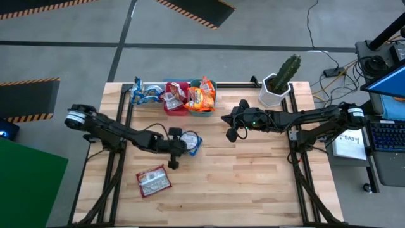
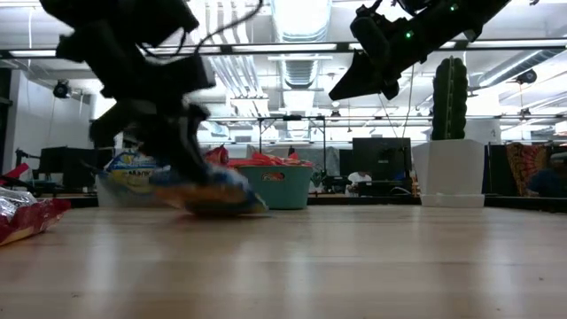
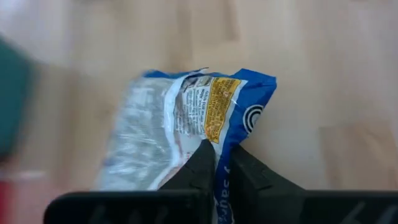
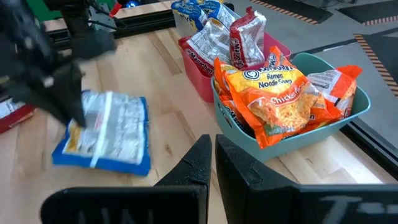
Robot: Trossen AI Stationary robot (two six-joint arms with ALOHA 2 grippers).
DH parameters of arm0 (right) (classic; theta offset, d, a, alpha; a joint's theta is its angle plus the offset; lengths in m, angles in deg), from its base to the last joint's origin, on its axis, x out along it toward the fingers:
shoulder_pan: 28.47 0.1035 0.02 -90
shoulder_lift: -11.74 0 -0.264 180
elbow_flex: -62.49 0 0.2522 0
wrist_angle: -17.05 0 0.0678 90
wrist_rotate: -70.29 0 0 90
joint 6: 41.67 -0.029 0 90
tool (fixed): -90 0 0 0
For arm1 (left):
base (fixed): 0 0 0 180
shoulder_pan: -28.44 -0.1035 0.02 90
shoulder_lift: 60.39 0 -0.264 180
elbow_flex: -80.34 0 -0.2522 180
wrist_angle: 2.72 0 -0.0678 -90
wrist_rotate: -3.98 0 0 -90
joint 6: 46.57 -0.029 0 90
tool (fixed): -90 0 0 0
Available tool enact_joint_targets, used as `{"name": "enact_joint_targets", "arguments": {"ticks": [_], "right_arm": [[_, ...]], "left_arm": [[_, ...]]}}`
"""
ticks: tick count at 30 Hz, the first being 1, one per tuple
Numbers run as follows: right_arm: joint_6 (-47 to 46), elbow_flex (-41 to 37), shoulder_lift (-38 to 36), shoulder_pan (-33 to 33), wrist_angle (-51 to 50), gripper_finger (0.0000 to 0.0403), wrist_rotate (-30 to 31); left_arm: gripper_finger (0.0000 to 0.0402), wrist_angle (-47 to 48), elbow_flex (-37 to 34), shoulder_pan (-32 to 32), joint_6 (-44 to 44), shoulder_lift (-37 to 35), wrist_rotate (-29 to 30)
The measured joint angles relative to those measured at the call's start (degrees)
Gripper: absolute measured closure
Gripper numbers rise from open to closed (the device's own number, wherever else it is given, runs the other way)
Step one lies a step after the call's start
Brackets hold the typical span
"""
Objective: Sort Maruchan noodles
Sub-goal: Put the blue noodle pack into the transparent bin
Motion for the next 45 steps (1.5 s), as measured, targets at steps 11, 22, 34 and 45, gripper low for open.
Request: {"name": "enact_joint_targets", "arguments": {"ticks": [11, 22, 34, 45], "right_arm": [[0.03, -0.02, 0.0, 0.0, 0.04, 0.039, -0.01], [1.07, -0.02, 0.0, 0.0, 0.17, 0.039, 0.01], [4.14, -0.02, 4.38, -0.13, 3.12, 0.039, 0.04], [6.2, -0.03, 8.83, -2.44, 5.31, 0.039, 0.04]], "left_arm": [[0.0399, 1.17, 0.63, -4.43, -3.42, -21.6, 21.54], [0.04, 6.51, 10.77, -23.49, -13.64, -33.73, 19.41], [0.04, 23.97, 20.57, -54.8, -31.06, -21.07, 6.4], [0.0399, 35.96, 21.2, -58.88, -43.0, -9.79, -0.05]]}}
